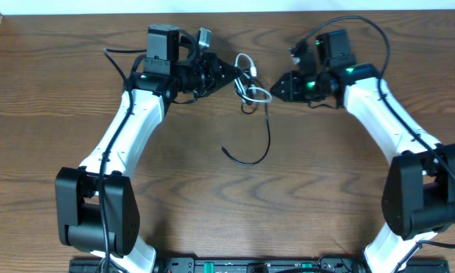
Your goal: Untangle cables
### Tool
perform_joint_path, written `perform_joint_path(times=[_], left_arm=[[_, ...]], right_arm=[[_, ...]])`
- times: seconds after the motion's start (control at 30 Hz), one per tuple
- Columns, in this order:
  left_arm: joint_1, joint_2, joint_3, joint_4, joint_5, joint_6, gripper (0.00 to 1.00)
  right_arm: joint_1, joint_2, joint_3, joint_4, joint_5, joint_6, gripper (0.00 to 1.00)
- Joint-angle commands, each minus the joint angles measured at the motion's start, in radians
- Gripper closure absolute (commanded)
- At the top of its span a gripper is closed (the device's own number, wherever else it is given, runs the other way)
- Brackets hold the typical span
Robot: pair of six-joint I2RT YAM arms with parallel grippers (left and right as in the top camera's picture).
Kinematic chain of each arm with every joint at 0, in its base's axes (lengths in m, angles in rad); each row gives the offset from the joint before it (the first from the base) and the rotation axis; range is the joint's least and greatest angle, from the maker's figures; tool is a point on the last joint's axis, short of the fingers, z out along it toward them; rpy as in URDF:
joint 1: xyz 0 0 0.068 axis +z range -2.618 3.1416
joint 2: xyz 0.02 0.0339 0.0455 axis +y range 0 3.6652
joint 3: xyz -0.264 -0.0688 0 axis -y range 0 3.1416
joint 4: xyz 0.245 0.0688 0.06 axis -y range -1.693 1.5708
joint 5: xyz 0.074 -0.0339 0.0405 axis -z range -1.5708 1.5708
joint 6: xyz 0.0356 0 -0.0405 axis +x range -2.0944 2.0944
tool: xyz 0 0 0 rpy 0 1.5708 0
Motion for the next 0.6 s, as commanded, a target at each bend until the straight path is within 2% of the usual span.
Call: perform_joint_path(times=[0.0,0.17,0.3,0.4,0.5,0.57], left_arm=[[0.008,-0.036,0.034,-0.013,0.024,0.078,0.93],[0.008,-0.036,0.034,-0.008,0.013,0.022,0.93],[0.008,-0.036,0.034,-0.005,-0.061,-0.175,0.93],[0.008,-0.036,0.034,-0.005,-0.15,-0.428,0.93],[0.008,-0.036,0.034,-0.005,-0.241,-0.78,0.93],[0.008,-0.036,0.034,-0.005,-0.25,-1.035,0.93]], right_arm=[[-0.049,-0.085,-0.007,-0.002,-0.064,-0.049,0.6],[-0.066,-0.117,-0.007,-0.005,-0.087,-0.025,0.51],[-0.055,-0.116,-0.007,-0.02,-0.087,0.008,0.5],[-0.037,-0.116,-0.007,-0.02,-0.085,0.015,0.48],[-0.018,-0.116,-0.007,-0.02,-0.083,0.026,0.48],[-0.006,-0.116,-0.007,-0.019,-0.082,0.027,0.47]])
